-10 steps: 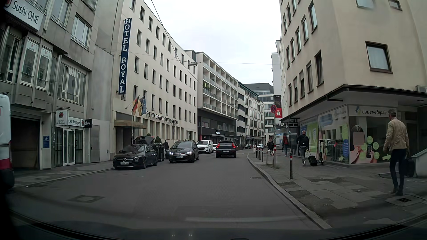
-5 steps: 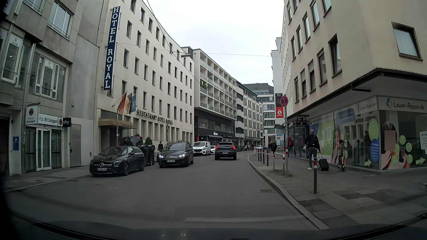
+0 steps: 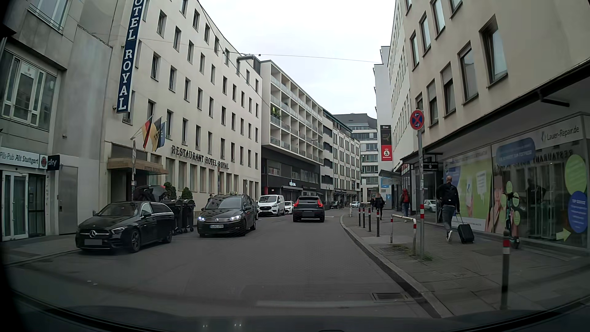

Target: Follow the waypoints while adhering to traffic rules and regulations

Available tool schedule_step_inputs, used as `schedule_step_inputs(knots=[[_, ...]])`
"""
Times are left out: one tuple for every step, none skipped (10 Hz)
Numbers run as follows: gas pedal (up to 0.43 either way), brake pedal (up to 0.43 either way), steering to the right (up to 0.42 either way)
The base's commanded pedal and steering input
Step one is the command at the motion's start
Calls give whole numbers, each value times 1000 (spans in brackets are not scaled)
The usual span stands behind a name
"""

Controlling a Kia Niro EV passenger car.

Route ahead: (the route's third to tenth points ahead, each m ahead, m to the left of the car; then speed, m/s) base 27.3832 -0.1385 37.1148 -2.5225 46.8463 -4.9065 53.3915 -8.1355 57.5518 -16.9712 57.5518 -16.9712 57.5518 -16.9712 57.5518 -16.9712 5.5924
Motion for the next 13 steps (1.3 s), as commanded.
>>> schedule_step_inputs(knots=[[59, 0, 13], [59, 0, 13], [47, 0, 12], [47, 0, 13], [47, 0, 12], [47, 0, 12], [47, 0, 10], [47, 0, 10], [47, 0, 10], [39, 0, 9], [20, 0, 9], [20, 0, 8], [20, 0, 6]])
